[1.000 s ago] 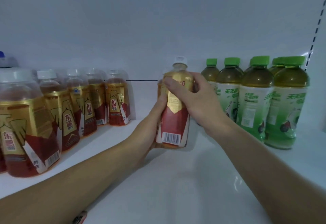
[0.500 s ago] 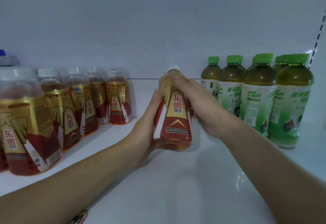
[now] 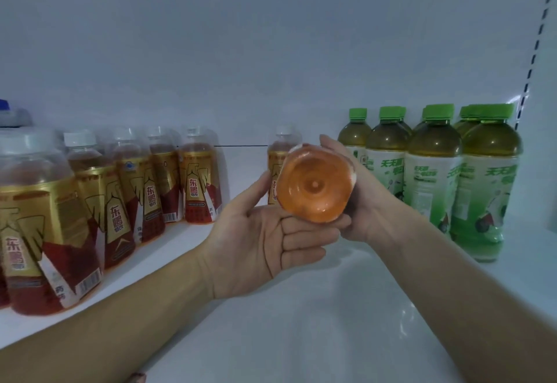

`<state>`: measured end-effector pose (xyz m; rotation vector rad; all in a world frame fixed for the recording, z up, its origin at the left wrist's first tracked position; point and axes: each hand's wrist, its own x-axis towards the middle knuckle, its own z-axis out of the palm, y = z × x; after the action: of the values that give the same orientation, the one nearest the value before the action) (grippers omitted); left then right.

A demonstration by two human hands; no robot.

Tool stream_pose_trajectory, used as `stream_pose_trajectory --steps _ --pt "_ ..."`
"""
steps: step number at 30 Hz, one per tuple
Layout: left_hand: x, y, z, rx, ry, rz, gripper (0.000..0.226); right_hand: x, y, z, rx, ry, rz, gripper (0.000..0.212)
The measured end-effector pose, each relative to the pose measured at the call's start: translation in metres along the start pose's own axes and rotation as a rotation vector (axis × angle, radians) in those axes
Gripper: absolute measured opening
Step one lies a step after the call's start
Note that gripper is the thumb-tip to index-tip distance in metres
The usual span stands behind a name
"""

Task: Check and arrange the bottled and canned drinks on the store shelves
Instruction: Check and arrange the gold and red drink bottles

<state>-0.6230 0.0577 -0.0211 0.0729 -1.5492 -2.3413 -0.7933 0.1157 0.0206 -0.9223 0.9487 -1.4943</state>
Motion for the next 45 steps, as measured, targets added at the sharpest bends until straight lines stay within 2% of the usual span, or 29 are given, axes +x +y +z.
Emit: stream_pose_trajectory --steps 2,4,6,8,10,13,18,23,27,29,31,33,35,38,40,42,45 --pt "-0.002 0.000 0.010 0.133 0.063 0.018 0.090 0.000 0.000 0.003 -0.083 0.001 -0.056 0.049" --pt "-0.001 0.002 0.013 0.325 0.213 0.038 0.089 0.001 0.001 0.007 -0.193 0.018 -0.187 0.050" --pt "-0.001 0.002 0.014 0.602 0.365 0.068 0.066 0.003 0.003 0.010 -0.262 0.012 -0.344 0.058" --pt "-0.003 0.004 0.010 0.742 0.425 0.112 0.046 0.003 0.007 0.012 -0.383 -0.058 -0.517 0.068" --pt "-0.003 0.006 -0.004 0.825 0.485 0.182 0.055 -0.002 0.011 0.013 -0.581 -0.135 -0.657 0.073" --pt "-0.002 0.011 -0.014 0.912 0.531 0.326 0.074 -0.004 0.019 0.016 -0.816 -0.150 -0.792 0.077" --pt "-0.004 0.012 -0.012 0.890 0.516 0.431 0.083 -0.007 0.022 0.020 -0.901 -0.178 -0.896 0.079" --pt "-0.005 0.015 -0.013 0.943 0.535 0.287 0.071 -0.008 0.021 0.024 -0.857 -0.092 -0.865 0.071" --pt "-0.015 0.029 -0.005 0.932 0.561 0.128 0.079 -0.004 0.020 0.023 -0.771 -0.006 -0.712 0.060" --pt "-0.025 0.045 0.003 0.907 0.632 0.178 0.074 0.000 0.021 0.025 -0.731 0.049 -0.601 0.055" --pt "-0.039 0.064 0.010 0.937 0.764 0.287 0.057 0.006 0.020 0.033 -0.676 0.104 -0.500 0.055" --pt "-0.060 0.084 0.017 1.129 0.875 0.384 0.044 0.014 0.020 0.047 -0.652 0.126 -0.444 0.055" --pt "-0.083 0.104 0.022 1.478 0.928 0.395 0.035 0.023 0.024 0.067 -0.658 0.114 -0.416 0.055" --pt "-0.112 0.133 0.026 1.961 1.031 0.442 0.034 0.041 0.039 0.097 -0.643 0.093 -0.394 0.063" --pt "-0.126 0.144 0.026 2.102 1.074 0.452 0.036 0.052 0.049 0.112 -0.613 0.086 -0.376 0.062" --pt "-0.139 0.147 0.017 2.174 1.120 0.351 0.037 0.057 0.056 0.123 -0.570 0.081 -0.350 0.061" --pt "-0.155 0.143 -0.002 2.212 1.126 0.267 0.035 0.060 0.058 0.127 -0.618 0.056 -0.266 0.076"
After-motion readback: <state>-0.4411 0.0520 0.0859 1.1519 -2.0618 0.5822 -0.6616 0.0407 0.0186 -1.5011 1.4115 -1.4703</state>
